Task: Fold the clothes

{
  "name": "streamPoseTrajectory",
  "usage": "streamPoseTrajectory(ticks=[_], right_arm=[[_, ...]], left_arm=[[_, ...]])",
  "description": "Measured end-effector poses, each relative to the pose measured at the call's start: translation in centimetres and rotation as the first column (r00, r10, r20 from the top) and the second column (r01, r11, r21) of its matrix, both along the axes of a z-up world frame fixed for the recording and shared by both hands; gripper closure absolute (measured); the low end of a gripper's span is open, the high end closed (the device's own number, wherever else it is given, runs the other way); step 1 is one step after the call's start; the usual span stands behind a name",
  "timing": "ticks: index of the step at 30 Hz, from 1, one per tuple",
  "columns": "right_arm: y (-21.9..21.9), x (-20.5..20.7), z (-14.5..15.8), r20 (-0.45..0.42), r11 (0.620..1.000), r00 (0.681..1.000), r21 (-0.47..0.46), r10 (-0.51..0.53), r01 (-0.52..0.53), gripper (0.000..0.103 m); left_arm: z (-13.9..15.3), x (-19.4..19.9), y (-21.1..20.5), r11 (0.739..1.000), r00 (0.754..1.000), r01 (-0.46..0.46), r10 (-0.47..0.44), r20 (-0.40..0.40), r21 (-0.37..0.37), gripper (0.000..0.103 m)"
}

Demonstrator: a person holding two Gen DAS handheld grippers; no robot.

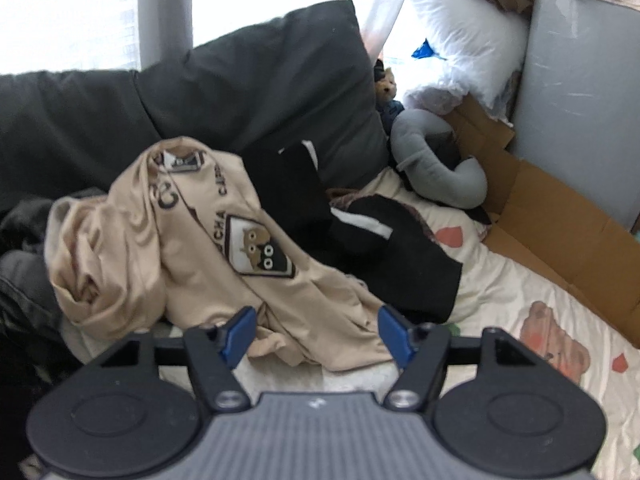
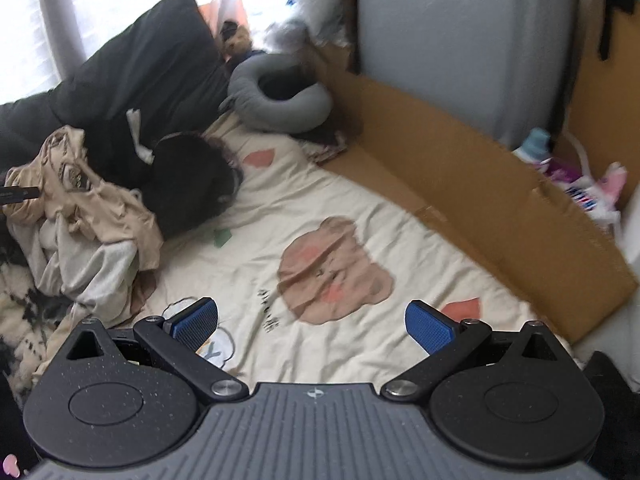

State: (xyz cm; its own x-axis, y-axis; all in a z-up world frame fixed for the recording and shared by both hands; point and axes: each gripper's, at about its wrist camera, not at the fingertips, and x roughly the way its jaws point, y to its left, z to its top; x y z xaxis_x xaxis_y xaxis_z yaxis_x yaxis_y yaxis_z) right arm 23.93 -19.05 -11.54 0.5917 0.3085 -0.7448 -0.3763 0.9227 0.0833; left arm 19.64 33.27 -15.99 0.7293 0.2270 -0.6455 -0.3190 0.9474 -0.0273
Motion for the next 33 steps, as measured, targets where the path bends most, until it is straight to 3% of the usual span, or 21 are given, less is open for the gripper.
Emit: streamPoseTrajectory(ticks=[13,20,23,24,26,28,30,33], right_arm=[[4.1,1.0,-5.6,-0.019,0.993,0.993,-0.02,0.116,-0.116,0.001],[4.8,0.8,-7.8,-0.069,0.991,0.989,-0.021,0.134,-0.136,0.001],[4.7,0.7,-8.4,-0.085,0.991,0.988,-0.021,0.128,-0.131,0.001],[4.7,0.7,-8.5,-0.091,0.992,0.988,-0.021,0.125,-0.127,0.001],[4.6,0.7,-8.7,-0.1,0.992,0.987,-0.022,0.125,-0.128,0.001],[4.6,0.7,-8.9,-0.106,0.991,0.986,-0.022,0.127,-0.13,0.001],[4.5,0.8,-9.1,-0.111,0.992,0.986,-0.02,0.125,-0.128,0.001],[4.4,0.8,-9.2,-0.117,0.992,0.986,-0.017,0.12,-0.123,0.001]], left_arm=[[-9.3,3.5,2.1,0.999,0.999,-0.043,0.043,-0.002,0.014,0.032],[-12.4,5.5,3.0,0.998,0.998,-0.052,0.053,-0.031,0.037,0.019],[-13.6,6.5,3.1,0.995,0.996,-0.061,0.066,-0.055,0.077,0.02],[-14.0,6.7,3.2,0.994,0.996,-0.056,0.061,-0.06,0.09,0.022],[-14.6,7.3,3.2,0.993,0.995,-0.032,0.042,-0.09,0.118,0.039],[-14.9,7.6,3.4,0.99,0.991,-0.03,0.047,-0.121,0.136,0.076],[-14.8,7.4,3.7,0.989,0.99,-0.044,0.062,-0.124,0.139,0.095],[-14.1,6.4,3.9,0.993,0.993,-0.048,0.059,-0.099,0.112,0.097]])
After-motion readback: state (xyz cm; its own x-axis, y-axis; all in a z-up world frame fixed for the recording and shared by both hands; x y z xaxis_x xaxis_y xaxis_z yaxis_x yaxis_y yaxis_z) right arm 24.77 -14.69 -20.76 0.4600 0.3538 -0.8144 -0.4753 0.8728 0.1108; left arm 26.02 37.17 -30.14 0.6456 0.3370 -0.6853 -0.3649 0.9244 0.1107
